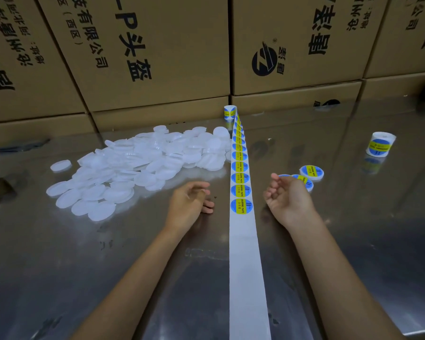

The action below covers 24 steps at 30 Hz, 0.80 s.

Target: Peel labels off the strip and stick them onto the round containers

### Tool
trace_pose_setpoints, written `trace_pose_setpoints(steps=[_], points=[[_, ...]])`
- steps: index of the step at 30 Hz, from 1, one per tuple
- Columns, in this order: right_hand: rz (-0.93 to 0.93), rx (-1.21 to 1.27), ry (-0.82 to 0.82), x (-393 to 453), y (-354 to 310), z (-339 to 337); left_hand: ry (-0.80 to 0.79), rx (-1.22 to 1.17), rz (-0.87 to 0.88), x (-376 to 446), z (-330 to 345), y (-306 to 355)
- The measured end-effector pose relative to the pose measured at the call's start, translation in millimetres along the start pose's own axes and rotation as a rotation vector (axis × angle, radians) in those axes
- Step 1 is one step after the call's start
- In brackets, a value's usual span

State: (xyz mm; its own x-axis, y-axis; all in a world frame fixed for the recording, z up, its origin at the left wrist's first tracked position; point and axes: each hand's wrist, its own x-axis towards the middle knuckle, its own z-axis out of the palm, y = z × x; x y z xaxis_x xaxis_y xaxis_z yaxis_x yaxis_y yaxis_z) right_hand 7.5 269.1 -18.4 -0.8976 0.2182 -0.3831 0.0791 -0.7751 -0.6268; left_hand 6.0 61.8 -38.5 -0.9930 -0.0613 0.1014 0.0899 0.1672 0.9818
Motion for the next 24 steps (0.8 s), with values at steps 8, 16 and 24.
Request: trace_pose_setpoints(steps=[8,16,24], points=[[-0.130,-0.238,-0.028,13.5,10.6,10.7,0.230,0.606,0.136,79.1,14.4,14.2],[-0.210,-0.303,-0.077,29.7,17.7,13.9,0.247,0.684,0.181,103.4,17.0,-3.0],[-0.216,-0.461,-0.101,25.6,13.3,15.7,0.235,0.333,0.110,86.3,-0.5,8.7]])
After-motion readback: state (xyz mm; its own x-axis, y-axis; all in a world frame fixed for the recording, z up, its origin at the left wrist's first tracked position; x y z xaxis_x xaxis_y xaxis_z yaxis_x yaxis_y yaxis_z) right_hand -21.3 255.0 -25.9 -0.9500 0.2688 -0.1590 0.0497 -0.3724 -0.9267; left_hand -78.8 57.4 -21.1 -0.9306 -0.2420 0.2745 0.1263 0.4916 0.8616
